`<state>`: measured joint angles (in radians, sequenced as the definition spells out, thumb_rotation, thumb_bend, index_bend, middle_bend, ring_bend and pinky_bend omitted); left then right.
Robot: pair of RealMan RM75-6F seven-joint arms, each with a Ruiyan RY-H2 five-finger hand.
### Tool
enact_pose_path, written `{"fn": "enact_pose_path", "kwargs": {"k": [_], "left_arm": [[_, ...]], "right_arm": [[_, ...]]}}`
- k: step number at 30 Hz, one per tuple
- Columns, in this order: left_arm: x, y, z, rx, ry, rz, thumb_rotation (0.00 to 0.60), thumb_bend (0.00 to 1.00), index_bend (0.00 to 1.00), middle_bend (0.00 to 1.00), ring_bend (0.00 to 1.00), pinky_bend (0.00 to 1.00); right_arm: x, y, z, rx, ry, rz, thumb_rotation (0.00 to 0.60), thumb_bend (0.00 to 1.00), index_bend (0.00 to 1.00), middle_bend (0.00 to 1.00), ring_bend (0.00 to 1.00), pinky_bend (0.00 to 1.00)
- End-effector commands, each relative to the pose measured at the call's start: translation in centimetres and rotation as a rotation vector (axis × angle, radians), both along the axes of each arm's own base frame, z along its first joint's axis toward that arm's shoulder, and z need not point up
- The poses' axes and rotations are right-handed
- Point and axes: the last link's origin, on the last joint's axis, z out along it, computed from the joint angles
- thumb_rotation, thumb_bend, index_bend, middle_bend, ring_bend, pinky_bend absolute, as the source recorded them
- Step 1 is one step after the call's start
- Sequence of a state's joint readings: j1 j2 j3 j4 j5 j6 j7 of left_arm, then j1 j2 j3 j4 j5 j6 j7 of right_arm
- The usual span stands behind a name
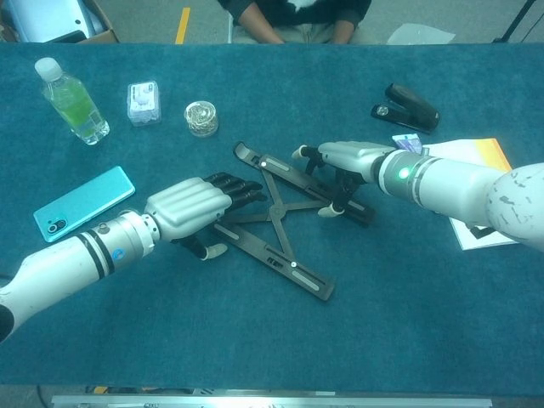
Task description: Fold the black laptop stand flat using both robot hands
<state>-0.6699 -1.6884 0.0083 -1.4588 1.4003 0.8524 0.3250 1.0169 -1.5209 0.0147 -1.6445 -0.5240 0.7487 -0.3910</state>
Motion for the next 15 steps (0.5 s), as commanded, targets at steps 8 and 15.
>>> {"fn": "enact_pose_path", "kwargs": {"k": [8,15], "left_arm": [[-0.06,0.44,-0.48,0.013,-0.007,0.018,0.600,0.34,0.00,0.00,0.00,0.00],[0.06,0.53,-0.51,0.019,-0.015,0.023,0.600,0.34,0.00,0.00,0.00,0.00]], "right_arm": [[0.32,0.03,0.12,0.003,-0.015,0.005,0.600,0.20,0.00,0.22,0.13,0.29],[0.65,0.20,0.17,0.013,-0.022,0.010,0.600,0.20,0.00,0.22,0.13,0.29]]}}
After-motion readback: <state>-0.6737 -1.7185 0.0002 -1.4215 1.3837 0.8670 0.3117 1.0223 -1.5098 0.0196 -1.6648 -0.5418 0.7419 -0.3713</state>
